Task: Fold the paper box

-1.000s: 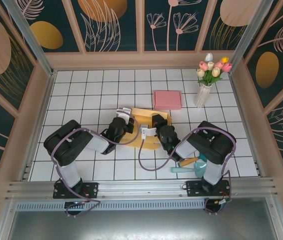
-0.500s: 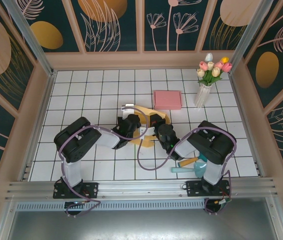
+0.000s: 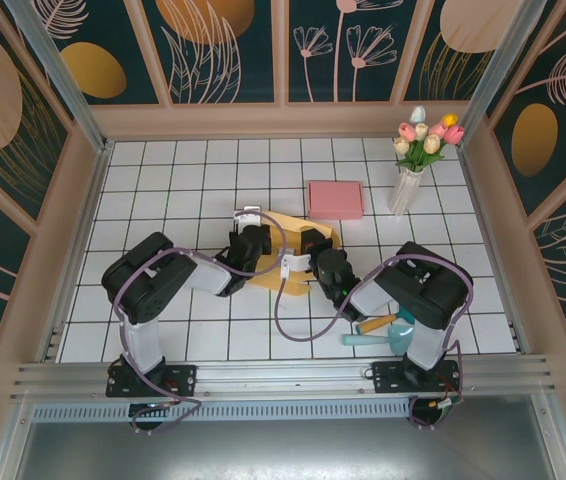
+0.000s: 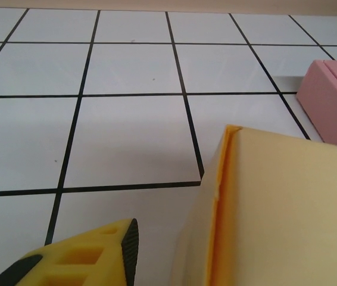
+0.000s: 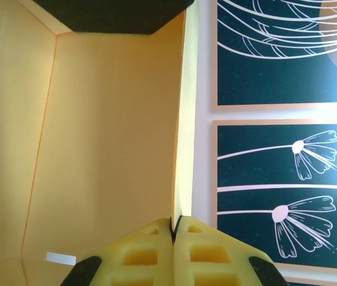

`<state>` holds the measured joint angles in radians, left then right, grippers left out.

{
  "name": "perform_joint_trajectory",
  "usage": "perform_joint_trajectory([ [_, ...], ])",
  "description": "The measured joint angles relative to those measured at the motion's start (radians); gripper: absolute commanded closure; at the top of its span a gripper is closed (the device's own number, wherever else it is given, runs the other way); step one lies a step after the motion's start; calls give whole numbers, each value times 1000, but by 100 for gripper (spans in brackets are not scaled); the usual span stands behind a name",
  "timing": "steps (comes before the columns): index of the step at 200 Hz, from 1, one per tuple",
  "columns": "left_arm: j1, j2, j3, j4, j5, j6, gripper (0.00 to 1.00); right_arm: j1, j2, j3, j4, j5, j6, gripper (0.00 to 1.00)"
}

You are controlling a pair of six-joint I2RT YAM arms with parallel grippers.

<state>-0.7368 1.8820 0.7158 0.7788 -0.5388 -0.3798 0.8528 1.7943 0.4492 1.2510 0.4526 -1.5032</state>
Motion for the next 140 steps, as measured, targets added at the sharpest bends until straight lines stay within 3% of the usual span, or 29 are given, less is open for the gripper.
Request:
perform_joint_trajectory([
  [46, 12, -64, -63, 20, 64, -11, 47, 0, 0, 0, 1, 0, 18, 100],
  [76, 11, -85, -100, 53, 109, -4, 47, 0, 0, 0, 1, 0, 21, 100],
  [96, 11, -84, -105, 56, 121, 16, 53, 0, 0, 0, 1, 0, 21, 100],
  [140, 11, -50, -99, 80, 119, 43, 83, 0, 0, 1, 1, 2, 22, 100],
])
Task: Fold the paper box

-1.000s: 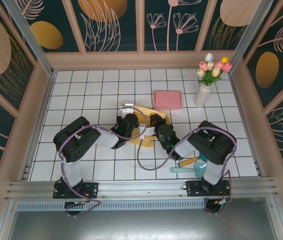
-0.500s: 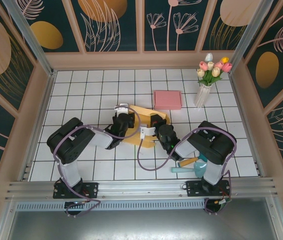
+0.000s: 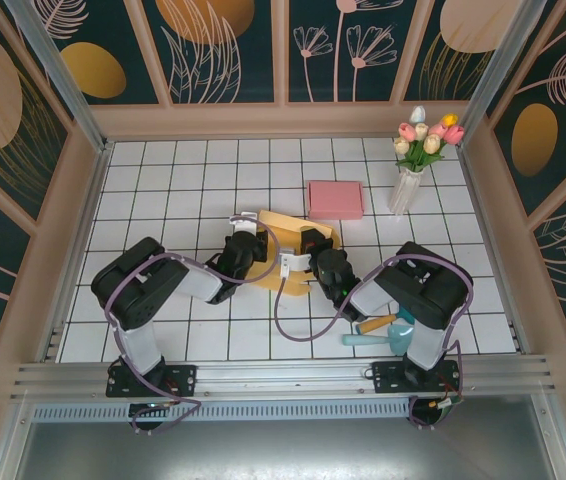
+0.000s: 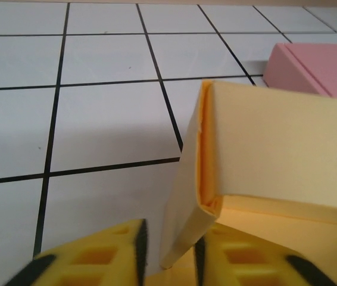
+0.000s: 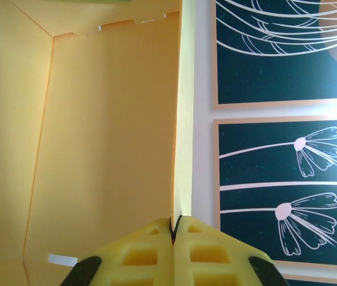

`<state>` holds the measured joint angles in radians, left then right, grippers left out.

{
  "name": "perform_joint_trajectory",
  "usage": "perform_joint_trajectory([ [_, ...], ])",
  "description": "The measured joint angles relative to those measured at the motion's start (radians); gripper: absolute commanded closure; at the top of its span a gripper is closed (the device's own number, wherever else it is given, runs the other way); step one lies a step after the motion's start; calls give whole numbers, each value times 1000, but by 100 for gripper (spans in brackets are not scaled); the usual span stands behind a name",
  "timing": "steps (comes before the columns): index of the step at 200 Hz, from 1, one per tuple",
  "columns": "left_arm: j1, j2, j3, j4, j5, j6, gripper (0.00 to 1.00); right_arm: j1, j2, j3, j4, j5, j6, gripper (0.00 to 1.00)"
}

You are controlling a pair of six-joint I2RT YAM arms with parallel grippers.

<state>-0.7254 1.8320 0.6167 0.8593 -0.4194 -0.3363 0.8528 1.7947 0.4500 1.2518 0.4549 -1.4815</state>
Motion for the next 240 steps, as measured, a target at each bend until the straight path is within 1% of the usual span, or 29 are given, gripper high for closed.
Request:
perform_joint_trajectory([
  [13, -2, 8, 2, 6, 5, 10, 89, 0, 2, 3, 0, 1, 4, 100],
  [32, -5, 10, 2, 11, -2, 26, 95, 0, 2, 8, -5, 2, 22, 92],
  [44, -8, 12, 2, 13, -9, 35, 96, 0, 1, 14, -15, 8, 37, 90],
  [60, -9, 16, 3, 20, -16, 37, 96, 0, -8, 21, -43, 9, 62, 83],
  [75, -11, 21, 3, 28, -26, 37, 97, 5, -15, 21, -71, 8, 82, 80],
  [103, -13, 34, 3, 50, -41, 36, 97, 20, -47, 19, -121, 4, 117, 72],
  [131, -14, 41, 3, 63, -50, 36, 96, 31, -98, 2, -184, -15, 158, 68],
  [148, -15, 41, 2, 69, -53, 36, 95, 32, -144, -14, -223, -31, 190, 65],
  [193, -15, 44, -11, 95, -78, 35, 95, 37, -316, -78, -328, -66, 294, 64],
  [231, -15, 51, -14, 112, -87, 35, 95, 52, -517, -110, -387, -90, 445, 64],
  [240, -15, 53, -15, 116, -87, 35, 95, 52, -560, -115, -392, -89, 497, 63],
])
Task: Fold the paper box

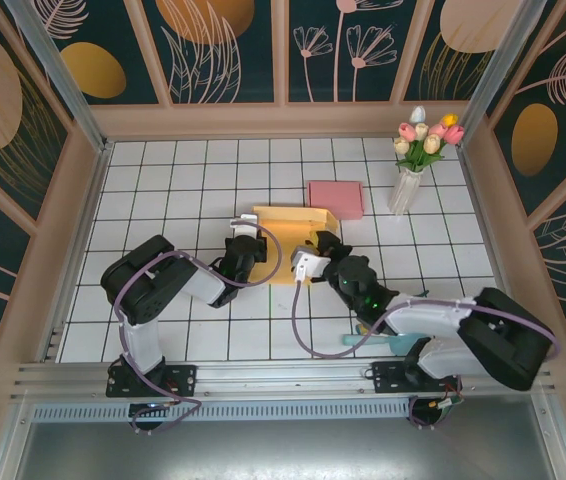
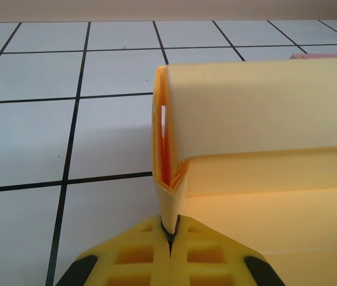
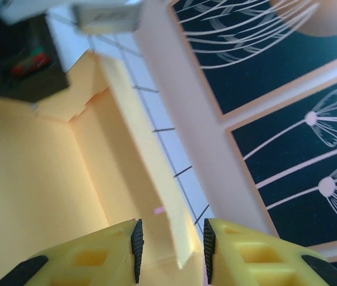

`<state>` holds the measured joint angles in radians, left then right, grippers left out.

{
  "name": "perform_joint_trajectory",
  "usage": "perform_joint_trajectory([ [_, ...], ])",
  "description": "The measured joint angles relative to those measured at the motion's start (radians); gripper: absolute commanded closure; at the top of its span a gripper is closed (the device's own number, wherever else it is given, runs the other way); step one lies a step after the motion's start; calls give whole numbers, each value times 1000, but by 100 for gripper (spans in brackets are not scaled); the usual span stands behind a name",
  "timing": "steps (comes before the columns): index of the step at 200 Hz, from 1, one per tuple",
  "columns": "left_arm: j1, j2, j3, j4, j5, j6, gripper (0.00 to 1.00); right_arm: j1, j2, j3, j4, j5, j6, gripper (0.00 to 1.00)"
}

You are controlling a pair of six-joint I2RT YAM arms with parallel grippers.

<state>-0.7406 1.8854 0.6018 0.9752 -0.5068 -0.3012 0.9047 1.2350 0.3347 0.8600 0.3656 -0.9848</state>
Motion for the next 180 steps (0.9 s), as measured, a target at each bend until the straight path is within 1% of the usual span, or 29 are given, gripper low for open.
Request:
perform_joint_trajectory([
  [13, 0, 3, 0, 3, -1, 0, 95, -8, -64, -2, -11, 1, 100, 61],
  [26, 0, 6, 0, 9, -3, 0, 95, -39, -127, 1, -40, -6, 232, 60],
  [44, 0, 10, 0, 15, -3, 0, 95, -124, -185, 41, -134, -9, 505, 57],
  [56, 0, 11, 0, 17, -3, 0, 95, -188, -191, 85, -199, -21, 687, 56],
  [68, 0, 12, 0, 17, -3, 0, 95, -231, -183, 121, -249, -42, 834, 56],
  [94, 0, 17, 3, 18, -6, 0, 95, -244, -113, 181, -325, -96, 1079, 54],
  [114, 0, 21, 8, 20, -8, 0, 95, -244, -11, 237, -373, -134, 1207, 54],
  [131, 0, 22, 8, 21, -7, 0, 95, -244, 76, 289, -405, -159, 1278, 53],
  [154, 0, 24, 8, 24, -7, 0, 95, -244, 168, 342, -420, -189, 1339, 53],
  [180, 0, 27, 13, 24, -8, 0, 95, -244, 232, 366, -418, -217, 1382, 53],
])
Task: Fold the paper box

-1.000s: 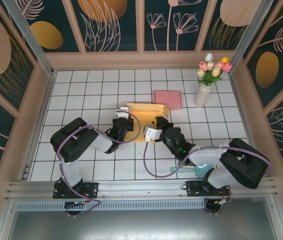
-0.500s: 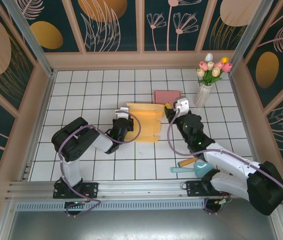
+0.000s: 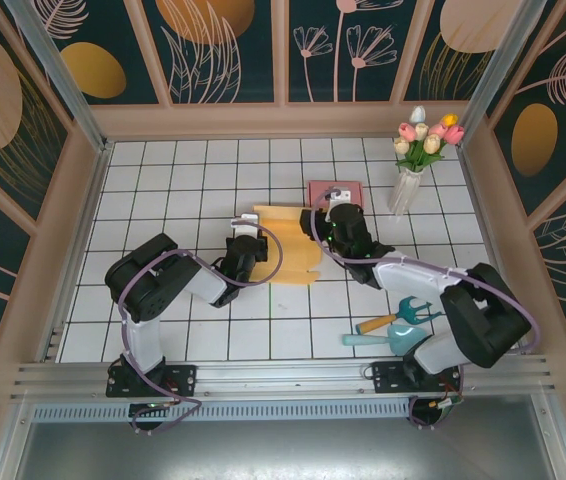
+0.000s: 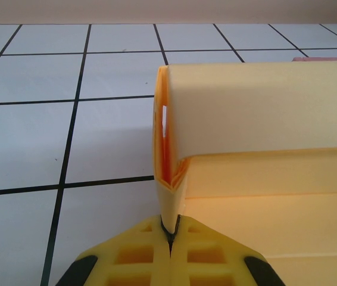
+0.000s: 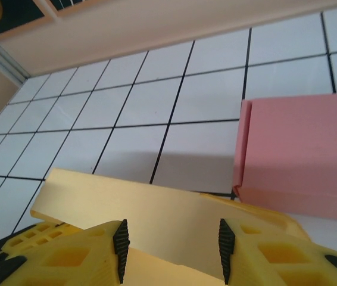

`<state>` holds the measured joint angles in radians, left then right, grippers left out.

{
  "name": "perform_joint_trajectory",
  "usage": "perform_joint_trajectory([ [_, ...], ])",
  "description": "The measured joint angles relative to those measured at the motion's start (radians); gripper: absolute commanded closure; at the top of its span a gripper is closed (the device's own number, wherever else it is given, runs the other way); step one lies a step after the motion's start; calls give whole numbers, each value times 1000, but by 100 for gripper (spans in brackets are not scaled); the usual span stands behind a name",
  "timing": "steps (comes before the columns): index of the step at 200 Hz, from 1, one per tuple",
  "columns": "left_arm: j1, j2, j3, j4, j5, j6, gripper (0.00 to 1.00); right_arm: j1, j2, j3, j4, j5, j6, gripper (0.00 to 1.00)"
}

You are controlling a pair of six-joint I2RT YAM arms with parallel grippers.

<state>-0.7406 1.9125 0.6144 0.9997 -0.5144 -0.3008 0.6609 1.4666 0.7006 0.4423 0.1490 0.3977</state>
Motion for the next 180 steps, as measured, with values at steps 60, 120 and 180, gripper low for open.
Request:
perform_joint_trajectory([
  [60, 0, 0, 0, 0, -1, 0, 96, 0, 79, 2, 28, -46, 71, 52],
  [120, 0, 0, 0, 0, -7, 0, 96, -12, 100, -12, 148, -140, 110, 58],
  [180, 4, 0, -2, 0, -18, -12, 96, -29, 102, -74, 315, -274, 194, 82],
])
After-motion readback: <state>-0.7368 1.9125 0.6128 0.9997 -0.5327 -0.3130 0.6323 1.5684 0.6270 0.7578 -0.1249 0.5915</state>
